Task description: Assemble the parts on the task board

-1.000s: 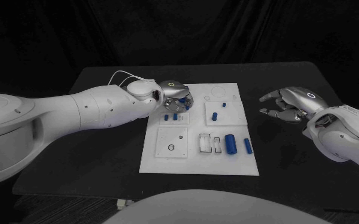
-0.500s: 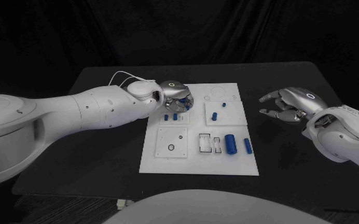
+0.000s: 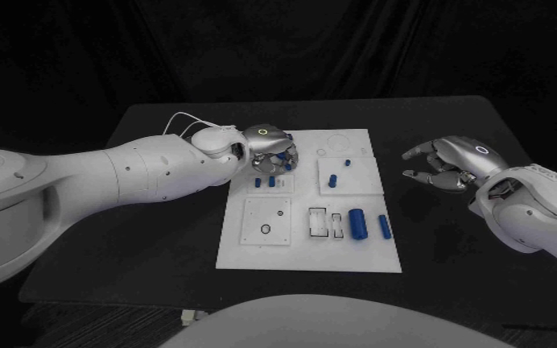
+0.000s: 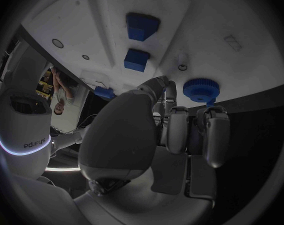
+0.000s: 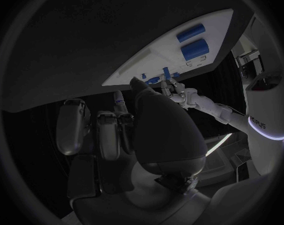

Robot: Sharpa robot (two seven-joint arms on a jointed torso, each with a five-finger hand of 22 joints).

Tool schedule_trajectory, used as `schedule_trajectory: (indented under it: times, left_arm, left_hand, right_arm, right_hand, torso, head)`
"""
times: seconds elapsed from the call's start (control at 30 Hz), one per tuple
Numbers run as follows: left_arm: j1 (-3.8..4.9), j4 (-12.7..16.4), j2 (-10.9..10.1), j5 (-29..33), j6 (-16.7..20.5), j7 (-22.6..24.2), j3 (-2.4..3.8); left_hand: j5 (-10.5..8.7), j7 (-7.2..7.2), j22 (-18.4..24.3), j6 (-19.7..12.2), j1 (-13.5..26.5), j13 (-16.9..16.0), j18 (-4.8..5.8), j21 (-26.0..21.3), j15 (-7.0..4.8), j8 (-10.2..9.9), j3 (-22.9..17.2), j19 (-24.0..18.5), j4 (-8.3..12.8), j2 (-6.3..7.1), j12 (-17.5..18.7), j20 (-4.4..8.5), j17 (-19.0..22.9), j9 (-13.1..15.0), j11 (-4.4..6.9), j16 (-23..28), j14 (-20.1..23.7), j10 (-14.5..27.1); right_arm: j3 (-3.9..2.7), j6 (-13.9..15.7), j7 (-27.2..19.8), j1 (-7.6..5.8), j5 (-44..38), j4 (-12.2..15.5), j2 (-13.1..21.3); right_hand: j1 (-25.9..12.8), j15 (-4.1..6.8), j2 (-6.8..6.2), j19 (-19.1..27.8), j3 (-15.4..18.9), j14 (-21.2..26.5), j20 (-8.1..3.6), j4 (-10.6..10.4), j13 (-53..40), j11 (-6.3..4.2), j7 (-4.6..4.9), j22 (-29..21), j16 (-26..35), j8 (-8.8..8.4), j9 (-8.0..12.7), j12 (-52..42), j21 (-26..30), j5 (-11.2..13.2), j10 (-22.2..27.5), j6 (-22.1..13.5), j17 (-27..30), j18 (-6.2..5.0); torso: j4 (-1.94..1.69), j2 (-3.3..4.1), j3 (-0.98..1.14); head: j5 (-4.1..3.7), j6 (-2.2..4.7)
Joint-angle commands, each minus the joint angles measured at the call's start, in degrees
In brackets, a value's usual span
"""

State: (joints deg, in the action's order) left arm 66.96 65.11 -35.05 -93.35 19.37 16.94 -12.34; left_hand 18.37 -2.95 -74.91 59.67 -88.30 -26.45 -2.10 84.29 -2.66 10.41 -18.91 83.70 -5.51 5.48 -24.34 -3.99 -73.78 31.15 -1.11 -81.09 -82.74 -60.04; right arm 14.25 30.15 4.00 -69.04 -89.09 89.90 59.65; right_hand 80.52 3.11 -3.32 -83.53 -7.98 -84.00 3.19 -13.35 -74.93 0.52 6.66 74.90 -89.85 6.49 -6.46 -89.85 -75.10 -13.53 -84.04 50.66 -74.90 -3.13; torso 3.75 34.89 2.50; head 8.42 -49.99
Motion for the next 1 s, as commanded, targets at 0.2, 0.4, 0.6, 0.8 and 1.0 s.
schedule_trajectory:
  times: [0.2,0.4,0.6,0.8,1.0]
  left_arm:
    - [0.92,3.93,-3.94,-0.04,2.35,-0.92,0.06]
    - [3.10,6.37,-6.90,-0.04,0.91,-2.42,0.06]
    - [3.96,8.09,-8.97,-0.04,-0.66,-3.54,0.05]
    - [4.13,9.01,-10.00,-0.04,-2.92,-4.54,0.04]
    - [4.00,9.01,-10.03,-0.04,-4.81,-5.38,0.03]
  left_hand:
    - [-0.11,-2.05,-12.92,2.15,1.29,4.56,0.47,-0.34,0.14,-3.22,-1.34,1.61,0.29,0.27,5.46,-0.02,2.29,-2.60,-0.42,1.89,0.19,-1.21]
    - [-1.00,-2.00,-12.86,2.75,2.06,6.48,0.42,-0.55,0.14,-3.73,-1.40,1.50,0.09,0.28,7.45,-0.05,2.58,-3.22,-0.45,2.13,0.19,-1.91]
    - [-1.70,-1.95,-12.79,2.75,2.30,7.40,0.37,-0.78,0.16,-4.12,-1.38,1.34,0.05,0.30,8.43,-0.07,2.91,-3.59,-0.45,2.36,0.32,-2.11]
    - [-3.10,-1.92,-12.68,2.51,2.77,8.93,0.29,-1.15,0.24,-4.88,-1.33,1.08,-0.26,0.35,10.11,-0.13,3.43,-4.25,-0.54,2.74,0.64,-1.98]
    - [-3.90,-1.92,-12.60,2.40,3.03,9.93,0.23,-1.45,0.32,-5.32,-1.30,0.86,-0.47,0.45,11.27,-0.19,3.78,-4.67,-0.65,2.99,0.88,-1.61]
  right_arm:
    - [-0.04,0.34,0.58,0.19,-0.14,0.18,0.28]
    - [-0.03,0.09,0.71,0.20,-0.14,0.02,0.15]
    - [-0.03,-0.29,0.82,0.24,-0.14,-0.10,0.11]
    - [-0.03,-0.56,0.89,0.41,-0.14,-0.12,0.23]
    - [-0.03,-0.67,0.87,0.56,-0.14,-0.17,0.17]
  right_hand:
    - [-0.54,-0.32,-0.02,0.07,0.04,-6.00,0.32,-0.10,-15.07,0.31,-0.16,10.64,-0.15,-0.27,0.10,-0.15,0.20,-0.13,-5.96,0.45,-15.10,-0.23]
    - [-0.54,-0.32,-0.02,0.07,0.04,-6.00,0.32,-0.10,-15.07,0.31,-0.16,10.64,-0.15,-0.27,0.10,-0.15,0.20,-0.13,-5.96,0.45,-15.10,-0.23]
    - [-0.52,-0.32,-0.03,0.08,0.03,-6.00,0.32,-0.07,-15.07,0.31,-0.16,10.63,-0.15,-0.28,0.11,-0.15,0.24,-0.07,-5.96,0.47,-15.10,-0.24]
    - [-0.53,-0.33,-0.06,0.07,0.04,-6.00,0.32,-0.03,-15.07,0.30,-0.17,10.64,-0.15,-0.30,0.13,-0.15,0.22,0.21,-5.96,0.51,-15.10,-0.24]
    - [-0.53,-0.33,-0.06,0.10,0.04,-6.00,0.33,-0.01,-15.07,0.30,-0.18,10.62,-0.15,-0.32,0.15,-0.15,0.30,0.36,-5.96,0.52,-15.10,-0.25]
  torso:
    - [-0.09,-0.04,0.02]
    - [-0.28,-0.13,0.05]
    - [-0.16,-0.16,0.13]
    - [-0.12,-0.07,0.07]
    - [-0.16,-0.04,0.04]
  head:
    - [0.27,-0.01]
    - [0.45,-0.01]
    - [0.73,-0.01]
    - [1.19,-0.01]
    - [1.38,-0.01]
